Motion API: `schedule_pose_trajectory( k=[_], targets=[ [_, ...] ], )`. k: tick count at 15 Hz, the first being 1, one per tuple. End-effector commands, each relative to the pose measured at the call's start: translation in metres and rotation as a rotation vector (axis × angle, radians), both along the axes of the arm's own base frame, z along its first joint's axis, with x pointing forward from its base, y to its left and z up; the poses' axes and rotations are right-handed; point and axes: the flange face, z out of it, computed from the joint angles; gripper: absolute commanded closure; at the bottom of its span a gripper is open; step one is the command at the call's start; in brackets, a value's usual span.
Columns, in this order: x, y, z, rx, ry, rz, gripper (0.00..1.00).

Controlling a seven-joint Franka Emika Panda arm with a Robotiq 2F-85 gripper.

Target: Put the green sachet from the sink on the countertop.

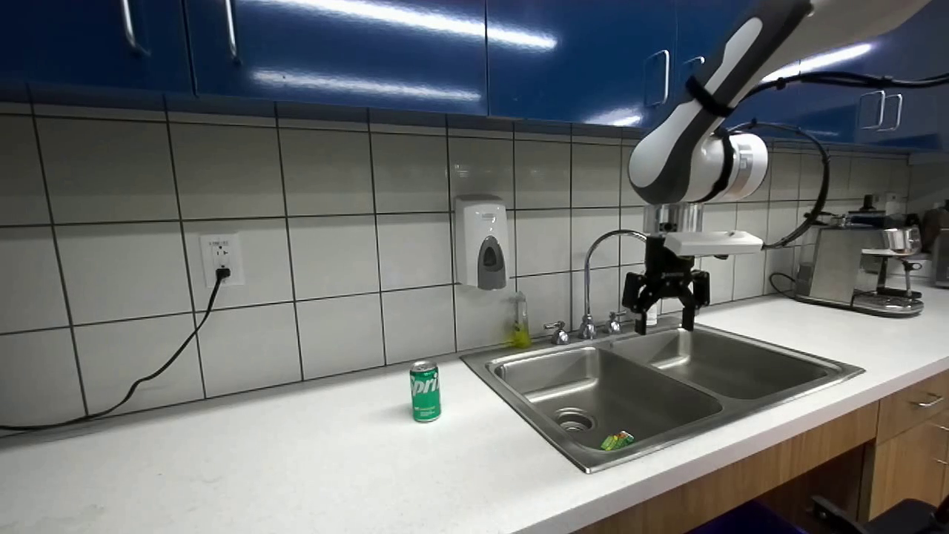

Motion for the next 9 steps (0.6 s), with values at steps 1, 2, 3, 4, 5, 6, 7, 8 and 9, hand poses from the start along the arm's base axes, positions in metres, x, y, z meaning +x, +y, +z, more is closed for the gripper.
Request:
schedule_pose_trajectory(
  k=[1,2,3,4,5,6,7,8,9],
  targets=[
    [0.037,0.014,-0.025,0.0,0.008,-0.02,0.0],
    [0.044,0.017,-0.031,0.0,0.007,-0.03,0.0],
    [0.051,0.02,-0.039,0.004,0.01,-0.038,0.0],
    [0.057,0.023,-0.045,0.005,0.011,-0.049,0.0],
    [0.062,0.026,-0.051,0.009,0.01,-0.06,0.0],
    [0.067,0.027,-0.057,0.015,0.012,-0.075,0.0],
    [0.072,0.026,-0.062,0.018,0.012,-0.089,0.0],
    [0.076,0.027,-0.067,0.024,0.014,-0.097,0.0],
    [0.08,0.027,-0.072,0.027,0.015,-0.106,0.0]
  ],
)
